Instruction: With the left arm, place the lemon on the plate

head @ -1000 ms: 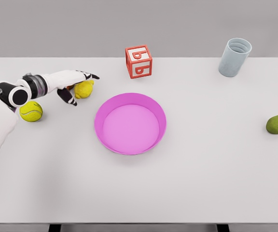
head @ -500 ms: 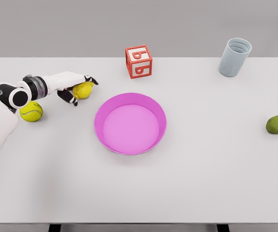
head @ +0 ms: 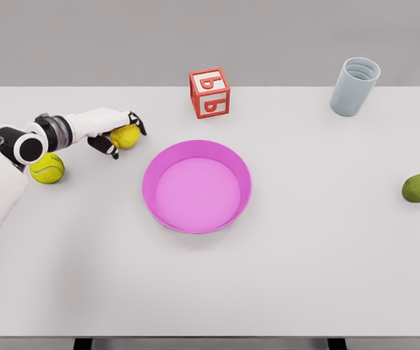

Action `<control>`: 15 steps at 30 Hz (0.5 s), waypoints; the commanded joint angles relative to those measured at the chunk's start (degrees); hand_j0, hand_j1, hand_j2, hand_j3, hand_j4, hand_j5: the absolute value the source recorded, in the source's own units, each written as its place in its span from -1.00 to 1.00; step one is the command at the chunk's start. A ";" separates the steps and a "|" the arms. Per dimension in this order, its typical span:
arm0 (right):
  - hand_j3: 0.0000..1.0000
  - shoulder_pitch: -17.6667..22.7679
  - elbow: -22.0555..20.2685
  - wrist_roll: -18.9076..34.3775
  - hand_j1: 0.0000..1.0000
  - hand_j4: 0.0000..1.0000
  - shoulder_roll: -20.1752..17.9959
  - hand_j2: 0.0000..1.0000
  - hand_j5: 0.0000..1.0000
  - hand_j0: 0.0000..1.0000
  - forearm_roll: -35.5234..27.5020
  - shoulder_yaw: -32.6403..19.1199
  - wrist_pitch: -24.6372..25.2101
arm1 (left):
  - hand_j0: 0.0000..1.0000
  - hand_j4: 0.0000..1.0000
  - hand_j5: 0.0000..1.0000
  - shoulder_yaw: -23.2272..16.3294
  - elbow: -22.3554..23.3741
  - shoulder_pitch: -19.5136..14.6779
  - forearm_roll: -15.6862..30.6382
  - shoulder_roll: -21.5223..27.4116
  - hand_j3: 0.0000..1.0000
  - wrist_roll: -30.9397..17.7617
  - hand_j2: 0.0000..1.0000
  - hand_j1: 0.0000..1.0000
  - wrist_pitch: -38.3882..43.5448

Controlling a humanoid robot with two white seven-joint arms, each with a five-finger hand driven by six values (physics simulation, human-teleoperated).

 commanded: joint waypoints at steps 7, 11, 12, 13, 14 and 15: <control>1.00 0.00 0.05 0.01 1.00 1.00 0.01 1.00 1.00 1.00 -0.08 0.01 0.00 | 0.25 0.25 0.25 0.09 -3.63 0.18 0.70 0.02 0.25 0.03 0.25 0.25 0.05; 1.00 0.00 0.05 0.01 1.00 1.00 0.01 1.00 1.00 1.00 0.01 0.01 0.00 | 0.25 0.25 0.25 0.18 -6.00 1.05 0.70 0.02 0.25 0.03 0.25 0.25 0.05; 1.00 0.00 -0.04 0.01 1.00 1.00 0.01 1.00 1.00 1.00 0.01 0.01 0.00 | 0.25 0.25 0.25 0.27 -7.06 1.49 0.79 0.11 0.25 0.03 0.25 0.25 0.05; 1.00 0.00 0.05 0.01 1.00 1.00 0.01 1.00 1.00 1.00 0.01 0.01 0.00 | 0.25 0.25 0.25 0.27 -7.85 1.67 0.79 0.11 0.25 0.03 0.25 0.25 0.05; 1.00 0.00 -0.04 0.01 1.00 1.00 0.01 1.00 1.00 1.00 0.01 0.01 0.00 | 0.24 0.24 0.24 0.36 -8.99 2.20 0.79 0.20 0.24 0.03 0.24 0.24 0.05; 1.00 0.00 -0.04 0.01 1.00 1.00 0.01 1.00 1.00 1.00 0.01 0.01 0.00 | 0.24 0.24 0.24 0.44 -9.08 2.29 0.79 0.20 0.24 0.03 0.24 0.24 0.05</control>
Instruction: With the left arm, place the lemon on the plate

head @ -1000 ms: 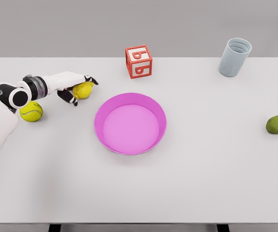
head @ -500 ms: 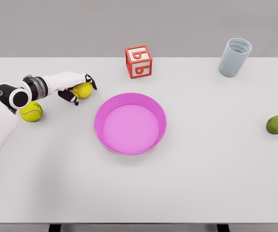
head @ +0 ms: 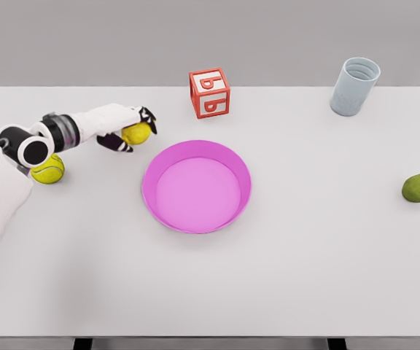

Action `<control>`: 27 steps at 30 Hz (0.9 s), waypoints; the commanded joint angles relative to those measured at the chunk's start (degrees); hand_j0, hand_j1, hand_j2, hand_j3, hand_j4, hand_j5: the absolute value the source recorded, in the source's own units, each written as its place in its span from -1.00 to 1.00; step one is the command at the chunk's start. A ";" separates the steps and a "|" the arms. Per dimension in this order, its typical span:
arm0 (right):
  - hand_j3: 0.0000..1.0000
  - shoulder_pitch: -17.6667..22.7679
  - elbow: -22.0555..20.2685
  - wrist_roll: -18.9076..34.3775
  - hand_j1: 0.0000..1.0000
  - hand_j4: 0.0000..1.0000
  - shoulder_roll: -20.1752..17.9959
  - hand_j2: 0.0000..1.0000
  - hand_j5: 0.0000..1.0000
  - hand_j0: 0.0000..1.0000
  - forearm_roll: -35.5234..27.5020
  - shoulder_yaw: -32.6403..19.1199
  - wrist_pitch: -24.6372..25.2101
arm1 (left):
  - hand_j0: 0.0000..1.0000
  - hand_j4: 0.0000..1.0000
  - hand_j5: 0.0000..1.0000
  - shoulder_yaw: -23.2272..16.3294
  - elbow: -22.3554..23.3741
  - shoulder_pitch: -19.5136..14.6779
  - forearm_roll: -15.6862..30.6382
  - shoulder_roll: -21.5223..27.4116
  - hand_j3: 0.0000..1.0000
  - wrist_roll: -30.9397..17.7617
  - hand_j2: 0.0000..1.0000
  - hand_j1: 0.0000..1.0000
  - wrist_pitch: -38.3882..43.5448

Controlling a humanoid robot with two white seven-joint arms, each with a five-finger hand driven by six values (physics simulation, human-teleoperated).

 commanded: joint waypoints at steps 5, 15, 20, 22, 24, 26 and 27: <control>1.00 0.00 0.04 0.01 1.00 1.00 0.01 1.00 1.00 1.00 0.01 0.01 0.00 | 0.24 0.24 0.24 0.37 -3.82 1.05 0.41 0.35 0.24 0.02 0.24 0.24 0.13; 1.00 0.00 0.04 0.01 1.00 1.00 0.01 1.00 1.00 1.00 0.01 0.01 0.00 | 0.23 0.23 0.23 1.69 -8.65 3.51 0.33 0.53 0.23 0.02 0.23 0.23 0.13; 1.00 0.00 -0.05 0.01 1.00 1.00 0.01 1.00 1.00 1.00 0.01 0.01 0.00 | 0.22 0.22 0.22 2.31 -11.02 4.57 0.32 0.79 0.22 0.02 0.22 0.22 0.13; 1.00 0.00 0.04 0.01 1.00 1.00 0.01 1.00 1.00 1.00 0.01 0.01 0.00 | 0.22 0.22 0.22 2.92 -11.29 4.92 0.32 0.88 0.22 0.02 0.22 0.22 0.04; 1.00 0.00 0.04 0.01 1.00 1.00 0.01 1.00 1.00 1.00 0.01 0.01 0.00 | 0.22 0.22 0.22 3.10 -12.25 5.27 0.32 0.97 0.22 0.02 0.22 0.22 0.13; 1.00 0.00 0.04 0.01 1.00 1.00 0.01 1.00 1.00 1.00 0.01 0.01 0.00 | 0.22 0.22 0.22 3.80 -13.49 6.33 0.32 0.97 0.22 0.02 0.22 0.22 0.13; 1.00 0.00 0.04 0.01 1.00 1.00 0.01 1.00 1.00 1.00 -0.07 0.01 0.00 | 0.22 0.22 0.22 3.89 -13.84 6.42 0.32 0.97 0.22 0.02 0.22 0.22 0.13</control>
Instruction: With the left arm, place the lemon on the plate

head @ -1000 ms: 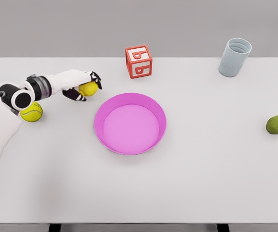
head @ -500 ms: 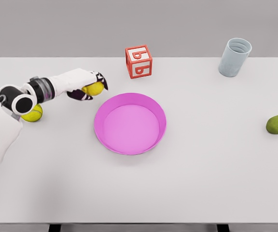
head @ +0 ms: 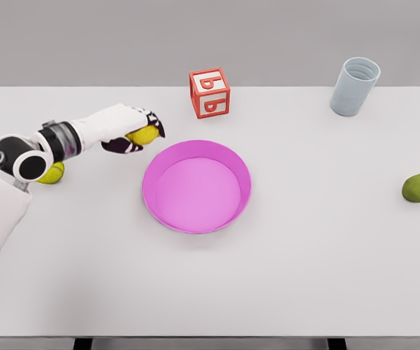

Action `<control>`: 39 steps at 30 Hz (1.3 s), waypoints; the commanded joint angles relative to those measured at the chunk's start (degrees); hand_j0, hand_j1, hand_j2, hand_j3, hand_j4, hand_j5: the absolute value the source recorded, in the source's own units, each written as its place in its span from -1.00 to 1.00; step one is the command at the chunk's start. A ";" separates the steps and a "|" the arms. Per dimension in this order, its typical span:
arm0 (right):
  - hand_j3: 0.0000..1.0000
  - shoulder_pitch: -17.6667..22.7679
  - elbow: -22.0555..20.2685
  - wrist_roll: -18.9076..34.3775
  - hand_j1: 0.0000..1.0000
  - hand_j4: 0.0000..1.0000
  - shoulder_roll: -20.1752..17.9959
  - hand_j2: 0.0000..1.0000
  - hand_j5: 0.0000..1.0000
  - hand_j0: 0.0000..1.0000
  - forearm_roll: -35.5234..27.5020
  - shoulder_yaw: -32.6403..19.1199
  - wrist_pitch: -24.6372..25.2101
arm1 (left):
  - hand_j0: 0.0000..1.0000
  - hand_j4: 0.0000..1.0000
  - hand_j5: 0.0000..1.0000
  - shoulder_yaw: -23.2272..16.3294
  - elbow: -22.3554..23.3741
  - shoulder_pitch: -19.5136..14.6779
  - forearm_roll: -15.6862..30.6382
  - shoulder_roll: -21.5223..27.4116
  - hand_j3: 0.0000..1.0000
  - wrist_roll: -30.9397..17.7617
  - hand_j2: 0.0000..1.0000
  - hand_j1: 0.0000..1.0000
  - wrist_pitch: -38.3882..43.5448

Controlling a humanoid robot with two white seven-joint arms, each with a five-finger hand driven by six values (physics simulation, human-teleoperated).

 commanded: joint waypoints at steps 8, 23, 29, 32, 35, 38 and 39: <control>1.00 0.00 0.04 0.01 1.00 1.00 0.01 1.00 1.00 1.00 0.03 0.01 0.00 | 0.19 0.19 0.19 0.96 -4.57 1.58 0.22 0.33 0.19 0.02 0.19 0.19 0.13; 1.00 0.00 0.04 0.01 1.00 1.00 0.01 1.00 1.00 1.00 0.04 0.01 0.00 | 0.18 0.18 0.18 1.48 -10.20 4.48 0.31 0.24 0.18 0.02 0.18 0.18 0.04; 1.00 0.00 -0.04 0.01 1.00 1.00 0.01 1.00 1.00 1.00 0.04 0.01 0.00 | 0.18 0.18 0.18 1.40 -11.25 4.92 0.31 0.15 0.18 0.02 0.18 0.18 -0.14; 1.00 0.00 0.04 0.01 1.00 1.00 0.01 1.00 1.00 1.00 0.04 0.01 0.00 | 0.18 0.18 0.18 1.40 -12.39 5.45 0.39 0.15 0.18 0.02 0.18 0.18 -0.22; 1.00 0.00 0.04 0.01 1.00 1.00 0.01 1.00 1.00 1.00 0.04 0.01 0.00 | 0.18 0.18 0.18 1.40 -13.01 5.54 0.39 0.07 0.18 0.02 0.18 0.18 -0.23; 1.00 0.00 -0.04 0.01 1.00 1.00 0.01 1.00 1.00 1.00 0.04 0.01 0.00 | 0.18 0.18 0.18 1.40 -14.59 6.59 0.39 0.07 0.18 0.02 0.18 0.18 -0.31; 1.00 0.00 0.04 0.01 1.00 1.00 0.01 1.00 1.00 1.00 0.04 0.01 0.00 | 0.18 0.18 0.18 1.40 -15.12 7.12 0.39 0.07 0.18 0.02 0.18 0.18 -0.31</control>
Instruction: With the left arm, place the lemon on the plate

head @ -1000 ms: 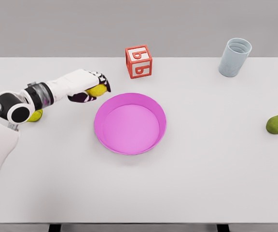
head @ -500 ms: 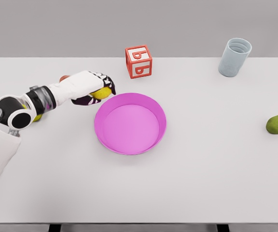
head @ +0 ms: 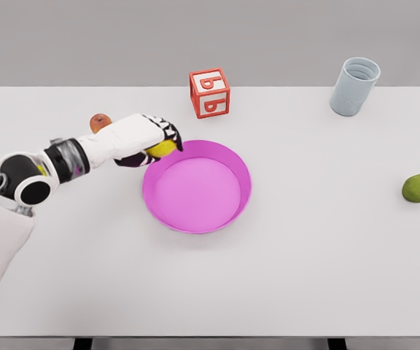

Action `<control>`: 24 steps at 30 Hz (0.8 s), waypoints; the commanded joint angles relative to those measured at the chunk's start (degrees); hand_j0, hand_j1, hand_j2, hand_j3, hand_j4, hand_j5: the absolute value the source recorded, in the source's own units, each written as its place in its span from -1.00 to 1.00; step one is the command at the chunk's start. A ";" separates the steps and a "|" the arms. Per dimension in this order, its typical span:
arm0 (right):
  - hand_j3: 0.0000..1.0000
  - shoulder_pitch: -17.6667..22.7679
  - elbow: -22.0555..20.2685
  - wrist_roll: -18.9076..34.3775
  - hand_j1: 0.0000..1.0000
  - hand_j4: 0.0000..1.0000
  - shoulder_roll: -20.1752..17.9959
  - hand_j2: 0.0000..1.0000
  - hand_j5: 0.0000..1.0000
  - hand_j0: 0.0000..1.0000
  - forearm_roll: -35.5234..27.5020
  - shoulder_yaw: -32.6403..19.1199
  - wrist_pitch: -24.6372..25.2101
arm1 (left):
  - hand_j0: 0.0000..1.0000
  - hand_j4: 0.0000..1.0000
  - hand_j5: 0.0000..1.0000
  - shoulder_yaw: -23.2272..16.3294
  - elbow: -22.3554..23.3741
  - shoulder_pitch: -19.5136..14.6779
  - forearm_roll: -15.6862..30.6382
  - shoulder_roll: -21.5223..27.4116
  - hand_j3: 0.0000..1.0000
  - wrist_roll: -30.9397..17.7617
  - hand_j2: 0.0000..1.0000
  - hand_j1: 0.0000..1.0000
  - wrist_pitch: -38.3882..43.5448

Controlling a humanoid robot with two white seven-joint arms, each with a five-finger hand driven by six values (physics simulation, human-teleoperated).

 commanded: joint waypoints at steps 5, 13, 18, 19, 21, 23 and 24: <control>1.00 0.00 0.05 0.01 1.00 1.00 0.01 1.00 1.00 1.00 0.01 0.01 0.00 | 0.19 0.19 0.19 -0.04 -2.45 0.79 0.30 -0.15 0.19 0.04 0.19 0.19 0.08; 1.00 0.00 0.05 0.01 1.00 1.00 0.01 1.00 1.00 1.00 0.01 0.01 0.00 | 0.36 0.36 0.36 -0.13 -5.08 2.63 0.30 -0.32 0.36 0.04 0.36 0.36 0.00; 1.00 0.00 -0.04 0.01 1.00 1.00 0.01 1.00 1.00 1.00 0.01 0.01 0.00 | 0.48 0.48 0.48 -0.13 -5.88 3.34 0.30 -0.32 0.48 0.04 0.48 0.48 0.00; 1.00 0.00 0.05 0.01 1.00 1.00 0.01 1.00 1.00 1.00 0.01 0.01 0.00 | 0.56 0.56 0.56 -0.13 -5.88 3.34 0.30 -0.32 0.56 0.04 0.56 0.56 0.00; 1.00 0.00 0.05 0.01 1.00 1.00 0.01 1.00 1.00 1.00 0.01 0.01 0.00 | 0.63 0.63 0.63 -0.13 -5.88 3.34 0.30 -0.32 0.63 0.04 0.63 0.63 0.00; 1.00 0.00 0.05 0.01 1.00 1.00 0.01 1.00 1.00 1.00 0.01 0.01 0.00 | 0.69 0.69 0.69 -0.13 -5.88 3.34 0.30 -0.32 0.69 0.04 0.69 0.69 0.00; 1.00 0.00 0.05 0.01 1.00 1.00 0.01 1.00 1.00 1.00 0.01 0.01 0.00 | 0.69 0.69 0.69 -0.13 -5.88 3.34 0.30 -0.32 0.69 0.04 0.69 0.69 0.00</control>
